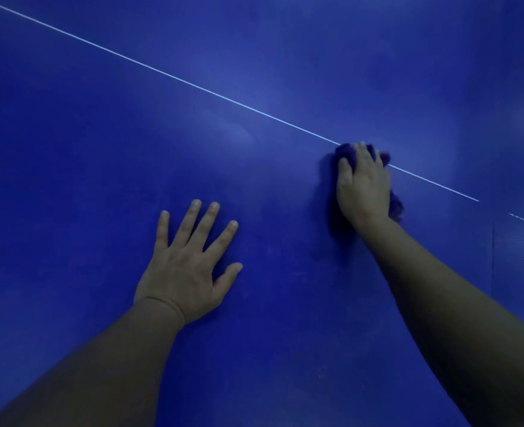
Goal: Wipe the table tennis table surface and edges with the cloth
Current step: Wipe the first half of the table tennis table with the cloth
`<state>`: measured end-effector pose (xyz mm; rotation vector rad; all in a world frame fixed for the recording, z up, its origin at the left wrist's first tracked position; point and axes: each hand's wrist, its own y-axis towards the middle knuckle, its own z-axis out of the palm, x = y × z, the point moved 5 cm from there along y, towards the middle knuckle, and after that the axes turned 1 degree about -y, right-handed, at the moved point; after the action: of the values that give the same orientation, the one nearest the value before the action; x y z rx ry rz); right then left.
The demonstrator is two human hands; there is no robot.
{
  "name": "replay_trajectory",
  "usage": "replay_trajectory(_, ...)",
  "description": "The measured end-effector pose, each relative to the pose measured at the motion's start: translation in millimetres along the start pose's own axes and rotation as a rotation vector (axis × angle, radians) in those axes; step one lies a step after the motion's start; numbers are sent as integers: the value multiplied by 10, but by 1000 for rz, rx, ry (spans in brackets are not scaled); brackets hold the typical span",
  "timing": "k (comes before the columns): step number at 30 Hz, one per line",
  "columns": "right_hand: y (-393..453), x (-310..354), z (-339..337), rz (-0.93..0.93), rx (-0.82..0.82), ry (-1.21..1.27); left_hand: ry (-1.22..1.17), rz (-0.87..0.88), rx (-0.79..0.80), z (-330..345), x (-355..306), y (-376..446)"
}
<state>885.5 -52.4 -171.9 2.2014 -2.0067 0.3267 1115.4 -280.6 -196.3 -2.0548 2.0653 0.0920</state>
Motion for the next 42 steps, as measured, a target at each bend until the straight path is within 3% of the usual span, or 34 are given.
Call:
replay_trajectory(5, -718, -9, 13, -406, 178, -16, 5, 11, -5, 4, 6, 16)
replay_trajectory(7, -971, -233, -50, -484, 211, -44, 8, 15, -2, 2, 7, 12)
replay_trajectory(12, -421, -458, -119, -132, 112, 13, -12, 18, -17, -5, -2, -4)
replay_trajectory(14, -316, -216, -48, -127, 98, -9, -10, 20, -14, -3, -4, -8)
replay_trajectory(18, -1136, 167, 111, -491, 201, 0, -30, 29, -15, -14, 14, -7)
replay_trajectory(22, -1722, -286, -57, -714, 309, -29, -54, 26, -12, -19, 15, -23)
replay_trajectory(25, -1347, -496, -187, -508, 253, -16, -73, 23, -27, -40, 12, -33)
replay_trajectory(28, -1160, -299, -110, -281, 178, 4, -85, 18, -5, -51, -2, -43)
replay_trajectory(31, -1609, -53, -3, -465, 212, 27, -76, 0, 69, -50, 14, -23)
replay_trajectory(35, -2275, -302, -67, -750, 375, -3, -4, -8, 137, -82, -42, -215)
replay_trajectory(38, -2080, -470, -134, -611, 328, 17, -48, 9, 66, -61, -357, -721)
replay_trajectory(40, -1936, -377, -98, -448, 269, 30, -80, -11, 16, 39, -580, -1106)
replay_trajectory(42, -2057, -188, -17, -411, 248, 35, -52, -41, 8, 183, -713, -1420)
